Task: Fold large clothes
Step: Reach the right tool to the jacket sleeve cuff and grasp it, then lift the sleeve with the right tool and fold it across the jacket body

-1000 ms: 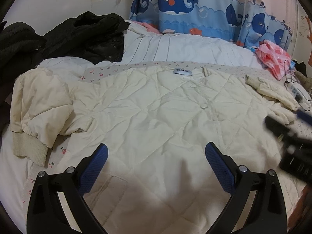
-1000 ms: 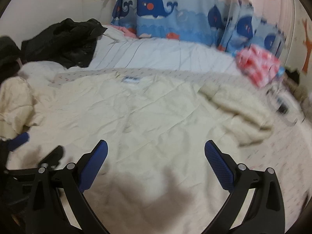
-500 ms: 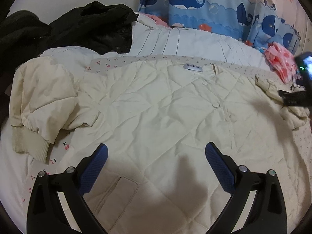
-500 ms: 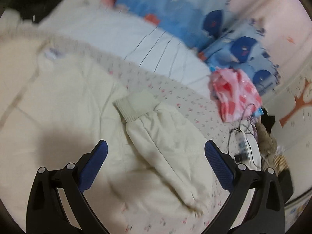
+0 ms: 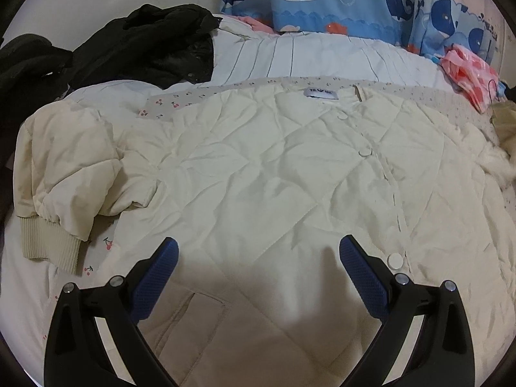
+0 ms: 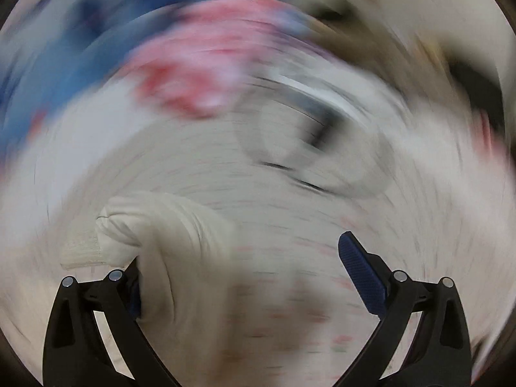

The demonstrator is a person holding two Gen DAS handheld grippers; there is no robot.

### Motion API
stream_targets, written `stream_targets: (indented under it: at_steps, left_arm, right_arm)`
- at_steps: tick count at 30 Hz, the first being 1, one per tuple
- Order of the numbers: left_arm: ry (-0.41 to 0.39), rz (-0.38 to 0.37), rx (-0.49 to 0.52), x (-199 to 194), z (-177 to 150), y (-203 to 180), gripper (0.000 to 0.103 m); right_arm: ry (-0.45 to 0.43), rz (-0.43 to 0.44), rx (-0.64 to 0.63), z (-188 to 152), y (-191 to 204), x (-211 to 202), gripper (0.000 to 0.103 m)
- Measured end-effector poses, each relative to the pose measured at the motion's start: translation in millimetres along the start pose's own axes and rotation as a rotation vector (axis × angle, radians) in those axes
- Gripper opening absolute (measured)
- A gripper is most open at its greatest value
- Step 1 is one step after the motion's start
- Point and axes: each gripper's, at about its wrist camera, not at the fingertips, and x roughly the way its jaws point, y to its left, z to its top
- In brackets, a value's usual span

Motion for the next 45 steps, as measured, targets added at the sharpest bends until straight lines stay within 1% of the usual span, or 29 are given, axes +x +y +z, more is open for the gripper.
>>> stream_targets:
  at_steps: [2, 3, 4, 6, 7, 9, 11, 13, 17, 21, 22, 23, 24, 25, 27, 28, 29, 30, 32, 34, 35, 36, 37, 38, 39, 40, 42, 44, 45]
  left_arm:
    - [0.000, 0.005, 0.010, 0, -1, -2, 0.096]
    - [-0.002, 0.006, 0.012, 0, -1, -2, 0.096]
    - [-0.002, 0.009, 0.015, 0, -2, -3, 0.096]
    - [0.000, 0.015, 0.020, 1, -3, -4, 0.096]
    - [0.001, 0.017, 0.021, 1, -3, -4, 0.096]
    - [0.003, 0.019, 0.023, 2, -4, -5, 0.096]
    - [0.004, 0.022, 0.027, 3, -4, -6, 0.096]
    - [0.006, 0.027, 0.032, 4, -4, -8, 0.096]
    - [0.008, 0.031, 0.050, 6, -6, -11, 0.096]
    - [0.003, 0.039, 0.061, 7, -6, -14, 0.096]
    - [0.002, 0.041, 0.064, 7, -6, -15, 0.096]
    - [-0.001, 0.042, 0.065, 7, -7, -16, 0.096]
    - [-0.009, 0.045, 0.064, 7, -7, -16, 0.096]
    - [-0.021, 0.045, 0.060, 6, -6, -16, 0.096]
    - [-0.057, 0.042, 0.041, 0, -5, -14, 0.096]
    - [-0.082, 0.037, 0.025, -4, -5, -11, 0.096]
    - [-0.106, 0.030, 0.010, -8, -4, -9, 0.096]
    - [-0.123, 0.027, -0.001, -11, -3, -7, 0.096]
    - [-0.144, 0.019, -0.017, -14, -1, -4, 0.096]
    - [-0.133, 0.013, -0.017, -10, -1, -5, 0.096]
    - [-0.117, 0.013, -0.010, -8, -1, -6, 0.096]
    - [-0.093, 0.011, -0.002, -3, -1, -8, 0.096]
    - [-0.073, 0.009, 0.003, 2, -2, -9, 0.096]
    - [-0.056, 0.009, 0.006, 5, -2, -9, 0.096]
    - [-0.047, 0.006, 0.006, 6, -4, -9, 0.096]
    - [-0.042, 0.000, 0.002, 7, -4, -9, 0.096]
    - [-0.041, -0.005, -0.007, 6, -5, -7, 0.096]
    - [-0.032, -0.017, -0.016, 8, -5, -6, 0.096]
    - [-0.027, -0.019, -0.017, 9, -5, -6, 0.096]
  right_arm:
    - [0.080, 0.132, 0.149, -1, -67, 7, 0.096]
    - [0.094, 0.168, 0.192, -5, -90, 6, 0.096]
    - [0.097, 0.199, 0.231, -13, -107, 2, 0.096]
    - [0.116, 0.350, 0.319, -26, -134, 3, 0.096]
    - [0.147, 0.423, 0.372, -35, -147, 8, 0.096]
    - [0.183, 0.452, 0.357, -39, -149, 16, 0.096]
    - [0.186, 0.484, 0.317, -35, -148, 18, 0.096]
    - [0.189, 0.518, 0.278, -37, -129, 23, 0.096]
    - [0.150, 0.476, 0.226, -36, -108, 32, 0.097]
    - [0.072, 0.428, 0.162, -27, -80, 33, 0.096]
    - [0.069, 0.448, 0.146, -24, -73, 32, 0.091]
    - [0.063, 0.491, 0.131, -24, -71, 26, 0.055]
    - [0.056, 0.520, 0.104, -15, -57, 19, 0.033]
    - [0.036, 0.546, 0.078, -8, -48, 11, 0.022]
    - [-0.053, 0.608, -0.011, 9, -23, -21, 0.020]
    - [-0.114, 0.658, -0.047, 18, -11, -41, 0.020]
    - [-0.157, 0.691, -0.057, 24, -6, -55, 0.020]
    - [-0.217, 0.710, -0.060, 31, -5, -67, 0.019]
    - [-0.254, 0.681, -0.025, 39, -15, -60, 0.019]
    - [-0.204, 0.618, 0.023, 37, -30, -26, 0.019]
    - [-0.165, 0.559, 0.039, 30, -39, -2, 0.019]
    - [-0.107, 0.506, 0.062, 20, -50, 27, 0.019]
    - [-0.036, 0.488, 0.098, 10, -59, 52, 0.020]
    - [0.038, 0.472, 0.150, -1, -72, 77, 0.024]
    - [0.085, 0.529, 0.236, -16, -90, 100, 0.025]
    - [0.057, 0.587, 0.267, -19, -101, 101, 0.025]
    - [0.044, 0.645, 0.277, -16, -103, 97, 0.036]
    - [0.050, 0.709, 0.277, -10, -95, 95, 0.072]
    - [0.047, 0.726, 0.281, -7, -90, 94, 0.085]
